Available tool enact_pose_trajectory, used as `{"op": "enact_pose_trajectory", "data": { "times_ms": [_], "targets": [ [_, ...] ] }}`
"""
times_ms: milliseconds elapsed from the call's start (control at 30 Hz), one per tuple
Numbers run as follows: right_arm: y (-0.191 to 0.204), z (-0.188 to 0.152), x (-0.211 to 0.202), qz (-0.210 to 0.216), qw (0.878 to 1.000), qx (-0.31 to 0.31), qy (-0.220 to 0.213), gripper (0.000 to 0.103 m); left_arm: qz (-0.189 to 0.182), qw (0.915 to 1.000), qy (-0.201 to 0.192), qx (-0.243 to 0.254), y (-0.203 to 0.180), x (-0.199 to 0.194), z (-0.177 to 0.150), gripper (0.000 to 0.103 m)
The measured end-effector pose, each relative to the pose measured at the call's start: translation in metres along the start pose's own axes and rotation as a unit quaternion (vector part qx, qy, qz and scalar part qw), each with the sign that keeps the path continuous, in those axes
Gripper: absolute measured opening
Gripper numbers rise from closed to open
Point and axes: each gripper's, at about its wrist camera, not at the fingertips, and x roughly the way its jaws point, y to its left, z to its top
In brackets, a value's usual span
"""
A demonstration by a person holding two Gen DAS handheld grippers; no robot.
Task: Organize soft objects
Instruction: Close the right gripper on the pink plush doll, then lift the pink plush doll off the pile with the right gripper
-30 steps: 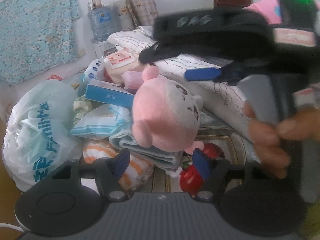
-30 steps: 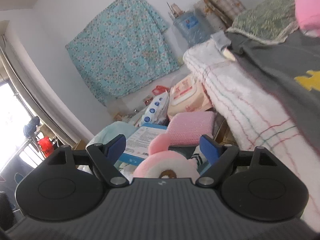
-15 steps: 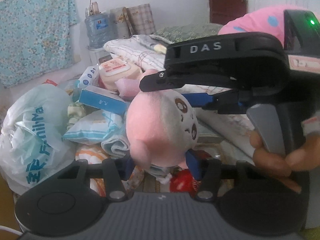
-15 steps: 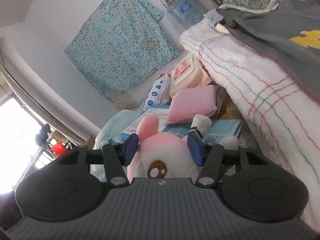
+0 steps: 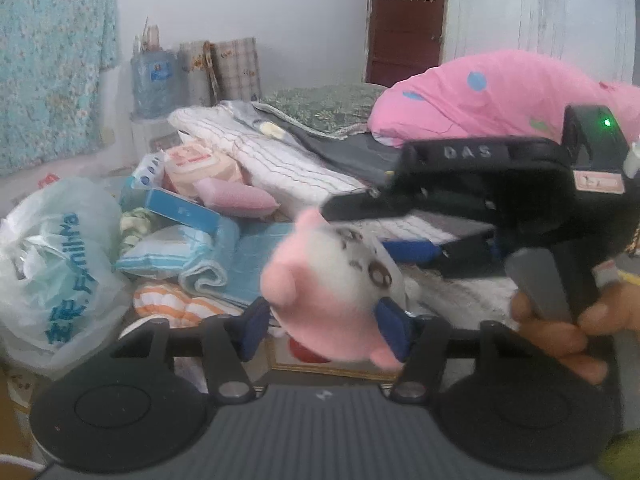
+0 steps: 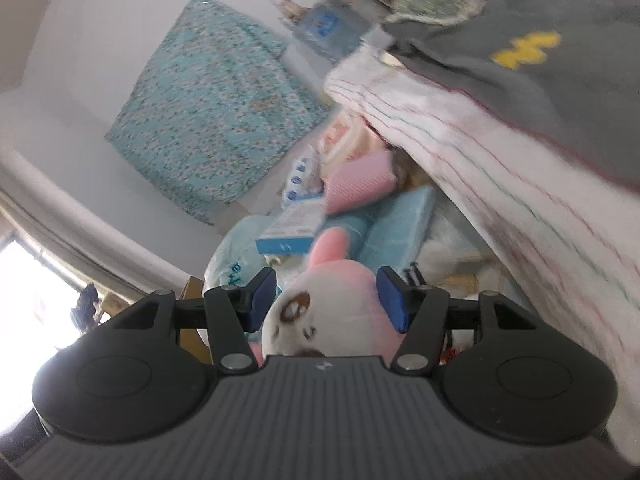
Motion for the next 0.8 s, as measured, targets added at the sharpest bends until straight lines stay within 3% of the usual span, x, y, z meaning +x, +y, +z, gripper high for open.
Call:
{"op": "enact_pose_trajectory", "data": {
  "times_ms": [133,233,400,533,667,800],
  "targets": [
    [-0.017,-0.014,0.008,-0.002,0.999,0.039,0.021,0.057,0.022,0.9993,0.024,-0.021,0.009,0.017,-0.006,0.064],
    [-0.017,-0.019,0.01,-0.01,0.999,0.03,0.023,0.056,0.027,0.9985,0.017,-0.044,0.019,0.019,-0.005,0.064],
    [-0.021,-0.018,0.017,-0.015,0.999,0.035,0.028,0.056,0.073,0.9969,-0.004,-0.03,0.016,0.015,0.0,0.07],
    [-0.027,-0.016,0.024,-0.015,0.999,0.043,0.03,0.057,0.06,0.9977,0.003,-0.032,0.017,0.008,-0.003,0.083],
    [-0.028,-0.014,0.027,-0.016,0.999,0.041,0.025,0.057,0.041,0.998,0.017,-0.044,0.022,-0.003,-0.011,0.086],
    [-0.031,-0.014,0.03,-0.014,0.998,0.05,0.021,0.057,0.023,0.9973,0.059,-0.038,0.016,0.002,-0.021,0.085]
  ]
}}
